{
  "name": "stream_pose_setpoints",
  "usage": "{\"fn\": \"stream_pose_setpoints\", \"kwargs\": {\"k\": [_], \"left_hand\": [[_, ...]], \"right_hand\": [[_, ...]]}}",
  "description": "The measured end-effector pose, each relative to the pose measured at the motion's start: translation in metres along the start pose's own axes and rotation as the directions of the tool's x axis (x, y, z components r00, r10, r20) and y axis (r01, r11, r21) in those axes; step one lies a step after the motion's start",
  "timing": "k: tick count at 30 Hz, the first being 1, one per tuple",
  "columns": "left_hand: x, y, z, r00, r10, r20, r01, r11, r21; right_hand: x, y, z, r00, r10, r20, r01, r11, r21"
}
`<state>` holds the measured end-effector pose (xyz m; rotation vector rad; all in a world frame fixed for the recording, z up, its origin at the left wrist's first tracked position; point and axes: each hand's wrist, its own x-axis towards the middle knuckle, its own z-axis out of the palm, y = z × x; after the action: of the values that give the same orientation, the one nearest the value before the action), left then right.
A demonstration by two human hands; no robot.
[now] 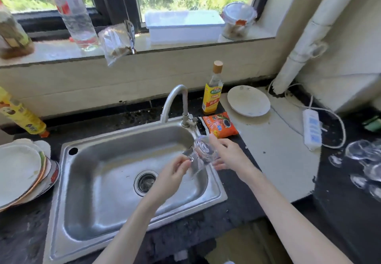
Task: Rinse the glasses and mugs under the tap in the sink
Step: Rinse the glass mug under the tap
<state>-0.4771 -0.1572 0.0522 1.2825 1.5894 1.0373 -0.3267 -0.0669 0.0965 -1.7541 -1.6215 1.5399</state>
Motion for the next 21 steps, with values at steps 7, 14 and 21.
{"fn": "stream_pose_setpoints", "kwargs": {"k": [7, 14, 21], "left_hand": [[-0.033, 0.034, 0.055, 0.968, 0.072, 0.238, -0.030, 0.984, -0.177], [-0.088, 0.090, 0.145, 0.778, 0.224, 0.587, -0.098, 0.966, -0.239], [-0.177, 0.169, 0.279, 0.392, 0.326, 0.860, -0.119, 0.945, -0.304]], "right_hand": [[-0.115, 0.080, -0.016, 0.920, 0.067, -0.385, 0.049, 0.957, 0.285], [-0.218, 0.162, -0.075, 0.810, 0.042, -0.585, 0.163, 0.942, 0.293], [-0.361, 0.257, -0.149, 0.676, 0.117, -0.728, 0.239, 0.899, 0.366]]}}
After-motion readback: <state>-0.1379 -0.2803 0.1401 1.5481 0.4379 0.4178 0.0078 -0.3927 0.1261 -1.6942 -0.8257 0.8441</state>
